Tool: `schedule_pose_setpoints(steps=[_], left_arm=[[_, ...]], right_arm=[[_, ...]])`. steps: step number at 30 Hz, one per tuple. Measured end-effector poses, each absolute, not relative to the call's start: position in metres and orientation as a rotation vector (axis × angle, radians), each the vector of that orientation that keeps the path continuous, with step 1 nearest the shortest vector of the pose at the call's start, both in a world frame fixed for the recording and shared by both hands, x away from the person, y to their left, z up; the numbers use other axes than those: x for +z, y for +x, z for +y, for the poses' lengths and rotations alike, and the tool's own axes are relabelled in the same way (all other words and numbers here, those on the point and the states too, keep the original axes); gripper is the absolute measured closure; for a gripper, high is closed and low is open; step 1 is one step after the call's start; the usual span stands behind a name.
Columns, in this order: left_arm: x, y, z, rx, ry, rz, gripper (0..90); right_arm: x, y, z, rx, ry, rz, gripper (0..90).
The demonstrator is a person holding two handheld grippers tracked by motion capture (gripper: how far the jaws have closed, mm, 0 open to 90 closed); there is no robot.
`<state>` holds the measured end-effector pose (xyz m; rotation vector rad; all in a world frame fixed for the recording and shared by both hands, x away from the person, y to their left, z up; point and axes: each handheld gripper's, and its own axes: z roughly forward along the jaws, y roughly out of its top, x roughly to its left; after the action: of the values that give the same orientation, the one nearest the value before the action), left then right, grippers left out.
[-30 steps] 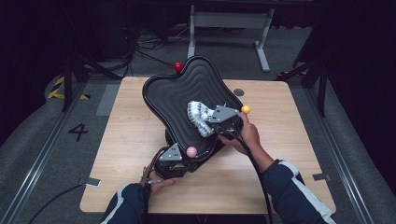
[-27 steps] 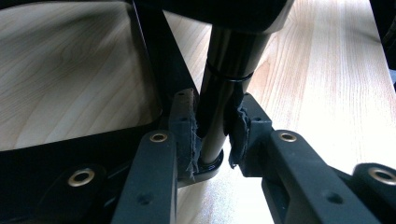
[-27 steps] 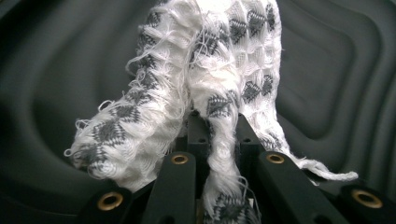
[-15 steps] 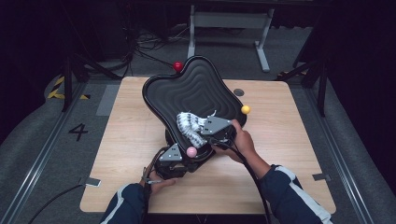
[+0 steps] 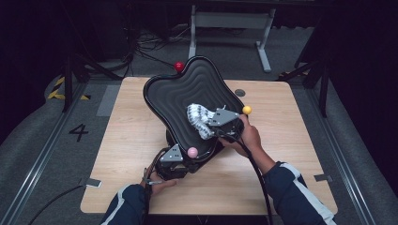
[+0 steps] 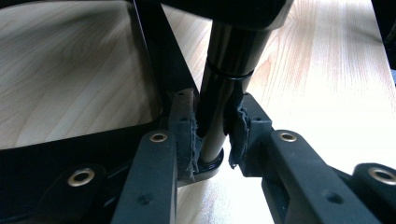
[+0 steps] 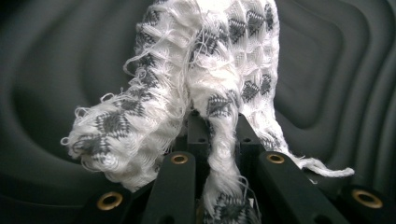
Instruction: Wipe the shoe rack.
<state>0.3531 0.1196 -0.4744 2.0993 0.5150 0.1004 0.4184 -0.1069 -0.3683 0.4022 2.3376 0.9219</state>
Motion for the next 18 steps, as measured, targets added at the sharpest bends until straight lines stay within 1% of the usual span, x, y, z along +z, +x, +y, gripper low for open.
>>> schedule_pose_setpoints(steps=[18], left_arm=[[-0.474, 0.353, 0.120, 0.104, 2.101, 0.512, 72.7]], right_arm=[[-0.371, 0.460, -0.162, 0.788, 0.637, 2.278, 81.7]])
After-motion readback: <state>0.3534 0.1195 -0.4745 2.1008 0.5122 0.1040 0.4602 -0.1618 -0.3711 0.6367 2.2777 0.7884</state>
